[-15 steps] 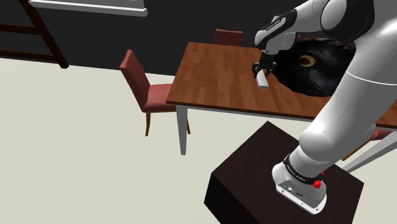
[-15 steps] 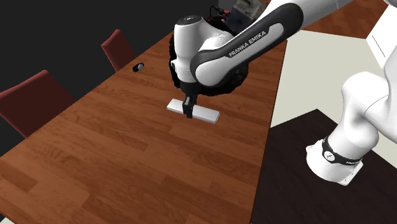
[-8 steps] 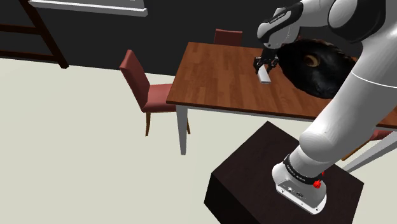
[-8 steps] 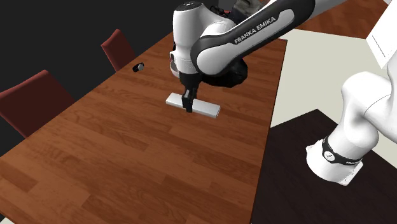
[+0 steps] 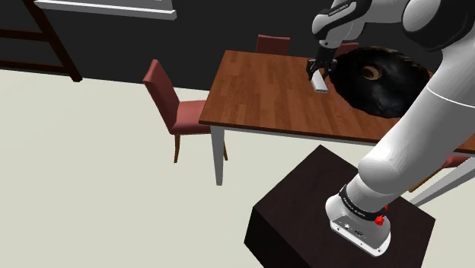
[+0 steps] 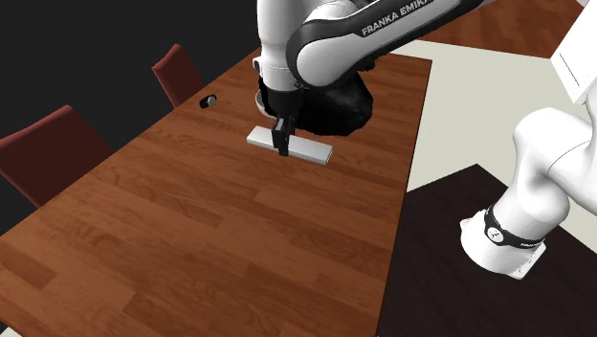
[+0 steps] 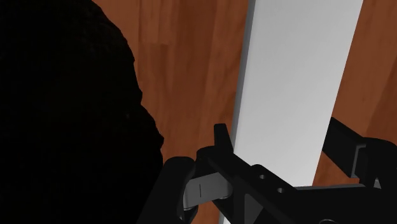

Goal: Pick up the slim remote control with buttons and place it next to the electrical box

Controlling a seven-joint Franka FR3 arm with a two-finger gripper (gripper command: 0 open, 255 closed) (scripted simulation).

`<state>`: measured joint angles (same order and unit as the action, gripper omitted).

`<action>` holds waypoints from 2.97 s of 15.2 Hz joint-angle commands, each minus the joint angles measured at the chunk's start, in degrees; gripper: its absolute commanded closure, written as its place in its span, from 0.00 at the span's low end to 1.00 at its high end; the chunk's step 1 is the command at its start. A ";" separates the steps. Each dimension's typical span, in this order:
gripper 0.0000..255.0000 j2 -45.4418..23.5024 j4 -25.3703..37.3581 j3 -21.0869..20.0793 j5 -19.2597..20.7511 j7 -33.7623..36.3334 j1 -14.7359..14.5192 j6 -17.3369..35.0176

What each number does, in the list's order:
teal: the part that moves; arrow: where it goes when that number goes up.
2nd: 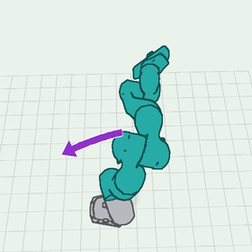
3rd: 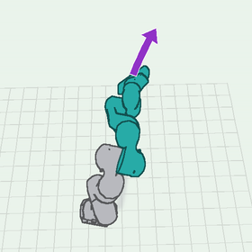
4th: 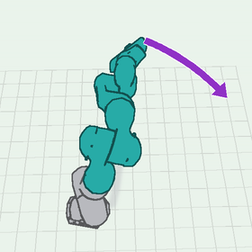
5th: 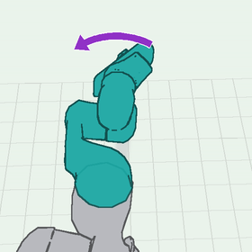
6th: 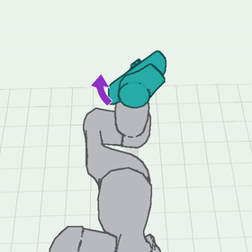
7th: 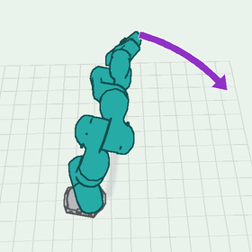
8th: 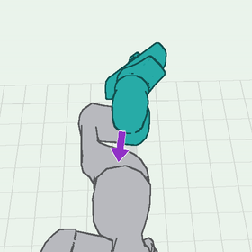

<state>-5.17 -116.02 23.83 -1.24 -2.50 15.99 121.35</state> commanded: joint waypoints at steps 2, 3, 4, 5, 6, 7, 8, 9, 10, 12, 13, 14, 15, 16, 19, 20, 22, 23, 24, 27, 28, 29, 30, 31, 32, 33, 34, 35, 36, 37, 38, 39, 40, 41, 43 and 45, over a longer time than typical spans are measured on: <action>1.00 1.12 1.16 0.02 0.55 0.35 -0.11 -2.19; 1.00 1.40 1.63 0.02 0.68 0.44 -0.13 -2.92; 1.00 1.67 2.12 0.02 0.80 0.52 -0.15 -3.65; 1.00 1.92 2.62 0.02 0.92 0.59 -0.17 -4.39; 1.00 2.17 3.13 0.02 1.04 0.66 -0.19 -5.12; 1.00 2.40 3.66 0.02 1.14 0.73 -0.21 -5.86; 1.00 2.61 4.20 0.01 1.24 0.79 -0.23 -6.60; 1.00 2.82 4.75 0.00 1.33 0.84 -0.25 -7.34; 1.00 3.01 5.32 0.00 1.41 0.89 -0.26 -8.08; 1.00 3.36 6.49 -0.01 1.56 0.98 -0.29 -9.57; 1.00 3.51 7.09 -0.02 1.63 1.02 -0.31 -10.31; 1.00 3.65 7.71 -0.03 1.69 1.05 -0.32 -11.06; 1.00 3.78 8.34 -0.04 1.74 1.08 -0.33 -11.81; 1.00 3.90 8.99 -0.04 1.79 1.10 -0.34 -12.56; 1.00 4.16 11.01 -0.06 1.90 1.15 -0.36 -14.83; 1.00 4.23 11.71 -0.06 1.92 1.16 -0.37 -15.59; 1.00 4.31 13.16 -0.07 1.95 1.16 -0.38 -17.11; 1.00 4.33 13.91 -0.07 1.95 1.16 -0.38 -17.88; 1.00 4.34 14.67 -0.07 1.96 1.15 -0.38 -18.65; 1.00 4.27 17.05 -0.06 1.92 1.09 -0.37 -20.97; 1.00 4.22 17.88 -0.05 1.90 1.07 -0.36 -21.75; 1.00 4.16 18.73 -0.05 1.87 1.04 -0.35 -22.54; 1.00 4.08 19.59 -0.04 1.84 1.00 -0.34 -23.33; 1.00 3.98 20.47 -0.02 1.80 0.96 -0.33 -24.12; 1.00 3.87 21.37 -0.01 1.75 0.92 -0.31 -24.92; 1.00 3.74 22.29 0.01 1.70 0.87 -0.29 -25.72; 1.00 3.60 23.23 0.03 1.64 0.82 -0.26 -26.53; 1.00 3.44 24.19 0.05 1.57 0.76 -0.24 -27.34; 1.00 3.26 25.17 0.08 1.50 0.70 -0.21 -28.16; 1.00 3.06 26.17 0.10 1.42 0.63 -0.17 -28.98; 1.00 2.85 27.20 0.13 1.33 0.56 -0.13 -29.81; 1.00 2.62 28.25 0.17 1.23 0.49 -0.09 -30.65; 1.00 2.37 29.32 0.20 1.13 0.40 -0.04 -31.50; 1.00 2.10 30.43 0.24 1.02 0.32 0.02 -32.35; 1.00 1.50 32.71 0.33 0.76 0.13 0.16 -34.09; 1.00 0.81 35.13 0.43 0.47 -0.08 0.32 -35.87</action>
<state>-3.97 -82.16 24.24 -0.60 -2.51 16.25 86.39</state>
